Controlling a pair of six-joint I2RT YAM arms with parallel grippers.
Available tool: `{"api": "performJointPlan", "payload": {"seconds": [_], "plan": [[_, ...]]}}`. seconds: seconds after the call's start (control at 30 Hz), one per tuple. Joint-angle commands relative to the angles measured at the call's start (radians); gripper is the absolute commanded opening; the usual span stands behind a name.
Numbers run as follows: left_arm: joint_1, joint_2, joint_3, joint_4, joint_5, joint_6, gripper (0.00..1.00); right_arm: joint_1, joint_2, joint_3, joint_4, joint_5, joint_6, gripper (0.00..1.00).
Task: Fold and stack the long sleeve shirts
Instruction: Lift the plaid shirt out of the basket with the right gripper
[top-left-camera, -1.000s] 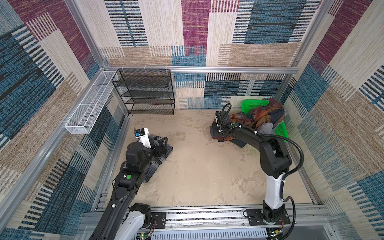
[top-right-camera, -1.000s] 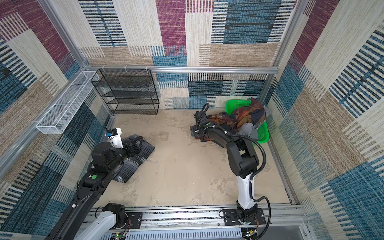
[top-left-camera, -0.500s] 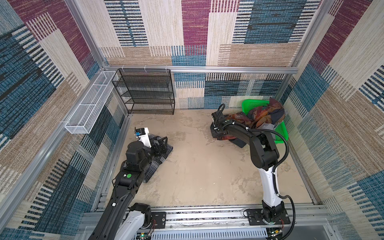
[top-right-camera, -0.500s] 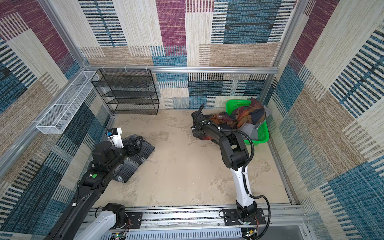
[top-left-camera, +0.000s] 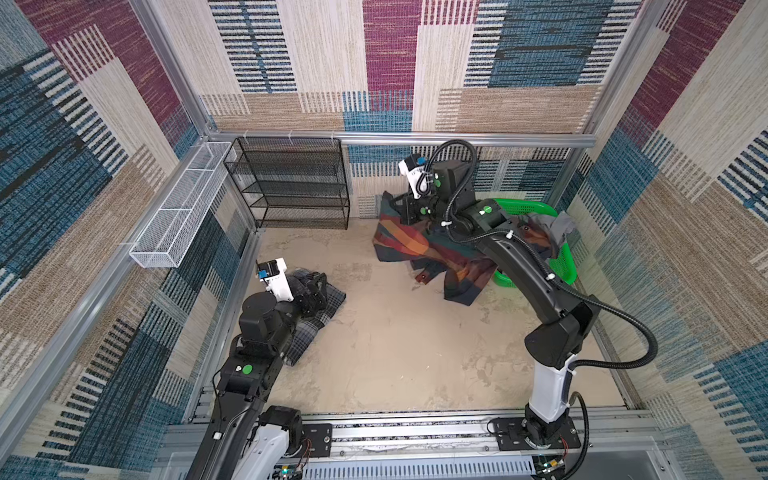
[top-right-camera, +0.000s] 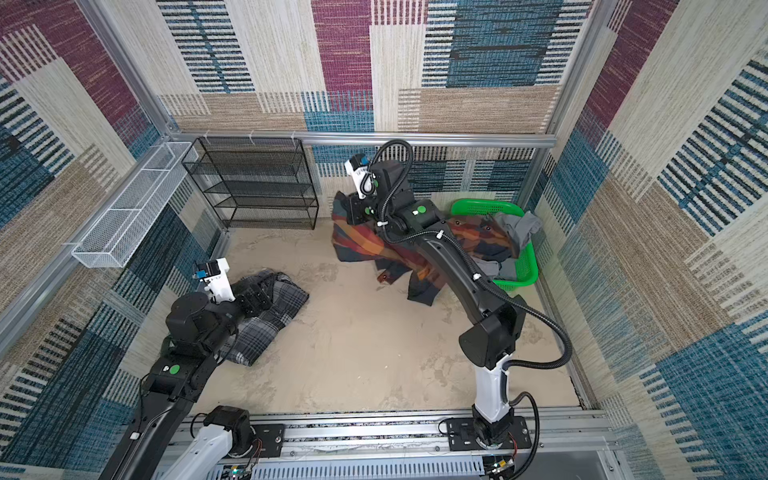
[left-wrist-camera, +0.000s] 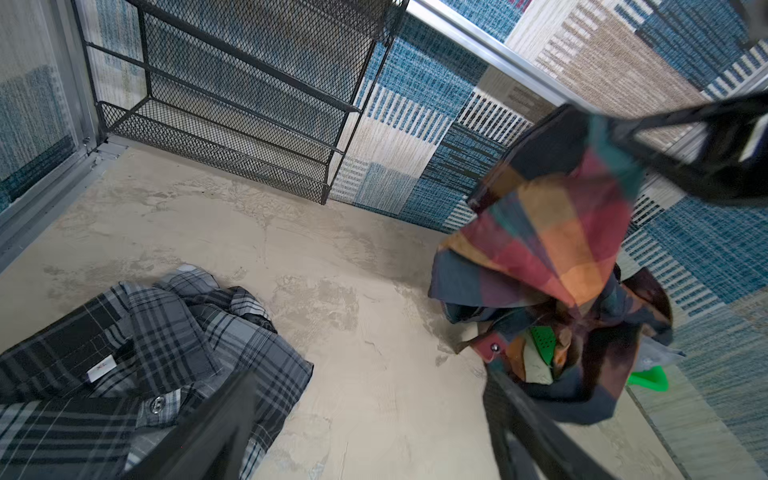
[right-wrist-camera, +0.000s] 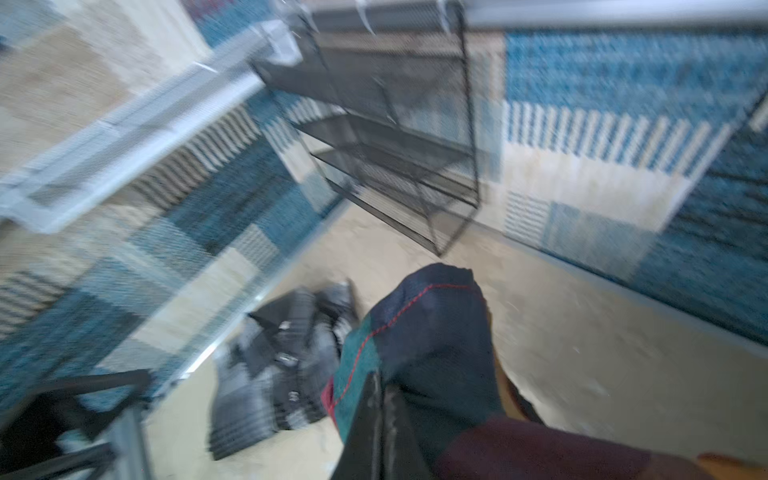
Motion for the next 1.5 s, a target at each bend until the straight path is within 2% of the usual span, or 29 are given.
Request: {"api": "performJointPlan", "payload": {"seconds": [0.0, 0.1, 0.17, 0.23, 0.33, 0.5, 0.63, 0.8, 0.87, 0.93, 1.0, 1.2, 1.4, 1.47], "plan": [[-0.001, -0.021, 0.049, -0.079, -0.004, 0.03, 0.88, 0.016, 0.015, 0.211, -0.051, -0.199, 0.073, 0.0], [-0.001, -0.037, 0.089, -0.129, 0.016, 0.03, 0.87, 0.016, -0.018, 0.274, 0.034, -0.302, 0.13, 0.0], [-0.002, -0.05, 0.121, -0.166, 0.028, 0.034, 0.87, 0.016, -0.066, 0.234, 0.14, -0.398, 0.172, 0.0], [-0.004, -0.06, 0.149, -0.195, 0.042, 0.043, 0.87, 0.016, -0.11, 0.197, 0.216, -0.441, 0.219, 0.0], [-0.011, -0.083, 0.178, -0.228, 0.073, 0.063, 0.87, 0.009, -0.161, 0.124, 0.198, -0.352, 0.198, 0.0], [-0.048, -0.118, 0.185, -0.267, 0.115, 0.126, 0.87, -0.039, -0.302, -0.209, 0.295, -0.302, 0.212, 0.0], [-0.095, -0.159, 0.182, -0.322, 0.087, 0.222, 0.89, -0.094, -0.424, -0.374, 0.398, -0.322, 0.239, 0.0], [-0.164, -0.253, 0.165, -0.366, -0.097, 0.317, 0.91, -0.202, -0.498, -0.436, 0.398, -0.389, 0.267, 0.0], [-0.178, -0.308, 0.115, -0.319, -0.109, 0.339, 0.93, -0.214, -0.521, -0.467, 0.406, -0.426, 0.271, 0.0], [-0.182, -0.358, 0.05, -0.254, -0.058, 0.36, 0.94, -0.213, -0.54, -0.495, 0.416, -0.45, 0.271, 0.0], [-0.182, -0.386, 0.005, -0.21, 0.041, 0.409, 0.94, -0.216, -0.556, -0.511, 0.416, -0.472, 0.269, 0.0], [-0.19, -0.449, -0.083, -0.195, 0.378, 0.677, 0.94, -0.238, -0.572, -0.486, 0.378, -0.482, 0.252, 0.0], [-0.25, -0.414, -0.091, -0.291, 0.486, 0.79, 0.91, -0.26, -0.561, -0.464, 0.368, -0.509, 0.264, 0.0], [-0.272, -0.397, -0.094, -0.29, 0.522, 0.768, 0.91, -0.265, -0.555, -0.45, 0.365, -0.516, 0.267, 0.0]]}}
